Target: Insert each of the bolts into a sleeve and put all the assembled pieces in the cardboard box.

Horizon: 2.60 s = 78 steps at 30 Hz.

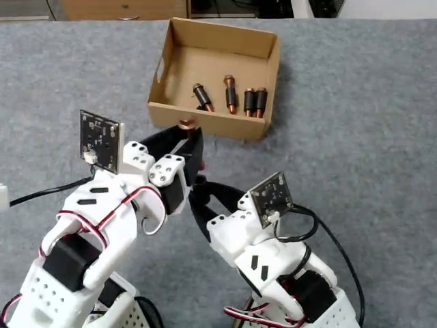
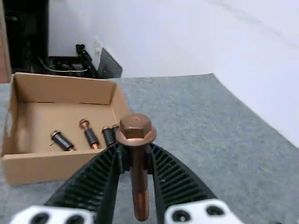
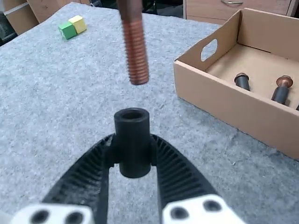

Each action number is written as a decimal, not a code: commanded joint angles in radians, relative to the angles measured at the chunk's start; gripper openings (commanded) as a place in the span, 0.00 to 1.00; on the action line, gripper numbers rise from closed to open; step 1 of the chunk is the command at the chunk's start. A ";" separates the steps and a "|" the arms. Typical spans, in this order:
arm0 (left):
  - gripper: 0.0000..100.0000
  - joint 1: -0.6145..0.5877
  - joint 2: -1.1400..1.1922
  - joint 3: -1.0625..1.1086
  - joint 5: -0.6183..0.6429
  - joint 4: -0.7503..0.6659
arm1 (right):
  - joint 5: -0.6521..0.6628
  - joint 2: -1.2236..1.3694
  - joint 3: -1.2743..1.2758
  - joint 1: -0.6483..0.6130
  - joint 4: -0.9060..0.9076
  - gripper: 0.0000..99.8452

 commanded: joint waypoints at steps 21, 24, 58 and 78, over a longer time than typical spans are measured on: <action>0.02 -0.006 -0.099 -0.014 0.061 0.098 | -0.009 -0.096 -0.007 -0.010 -0.029 0.00; 0.02 0.003 -0.097 -0.003 0.063 0.094 | -0.009 -0.096 -0.007 -0.012 -0.029 0.00; 0.02 0.029 -0.105 0.043 0.063 0.101 | -0.005 -0.096 -0.015 -0.082 -0.048 0.00; 0.02 -0.032 -0.105 0.008 0.064 0.209 | -0.002 -0.096 -0.013 -0.081 -0.049 0.00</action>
